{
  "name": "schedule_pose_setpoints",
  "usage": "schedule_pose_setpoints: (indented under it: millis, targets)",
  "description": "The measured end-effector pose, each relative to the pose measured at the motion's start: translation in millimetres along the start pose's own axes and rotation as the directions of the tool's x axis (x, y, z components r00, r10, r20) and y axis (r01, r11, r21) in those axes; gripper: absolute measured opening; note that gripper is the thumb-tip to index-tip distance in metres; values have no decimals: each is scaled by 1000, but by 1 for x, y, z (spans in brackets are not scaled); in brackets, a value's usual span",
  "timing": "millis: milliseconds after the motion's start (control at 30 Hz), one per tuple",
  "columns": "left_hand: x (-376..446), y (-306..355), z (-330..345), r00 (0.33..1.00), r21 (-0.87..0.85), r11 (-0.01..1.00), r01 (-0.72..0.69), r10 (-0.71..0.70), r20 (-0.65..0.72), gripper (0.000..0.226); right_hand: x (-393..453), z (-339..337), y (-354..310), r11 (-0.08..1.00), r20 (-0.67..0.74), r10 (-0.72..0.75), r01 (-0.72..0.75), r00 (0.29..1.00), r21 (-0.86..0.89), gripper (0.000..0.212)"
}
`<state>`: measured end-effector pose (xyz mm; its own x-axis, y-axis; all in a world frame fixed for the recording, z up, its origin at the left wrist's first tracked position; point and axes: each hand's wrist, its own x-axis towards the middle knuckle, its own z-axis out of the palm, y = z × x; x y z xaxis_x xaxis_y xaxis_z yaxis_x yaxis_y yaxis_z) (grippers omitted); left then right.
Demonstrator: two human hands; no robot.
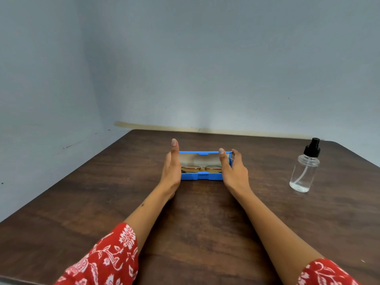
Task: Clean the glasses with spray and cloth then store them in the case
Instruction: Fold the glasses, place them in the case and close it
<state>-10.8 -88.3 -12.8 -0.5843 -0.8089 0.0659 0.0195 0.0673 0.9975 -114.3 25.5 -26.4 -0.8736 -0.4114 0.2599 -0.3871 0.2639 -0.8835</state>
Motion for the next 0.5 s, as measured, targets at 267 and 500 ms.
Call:
schedule_pose_setpoints:
  millis: [267,500]
  targets:
    - [-21,7,43,996,-40,999,-13,16,86,109,-2,-43,18,999,-156,44,-40,987,29,68]
    - [-27,2,73,996,44,995,-91,89,28,88,-5,-62,29,996,-211,92,-93,973,2,66]
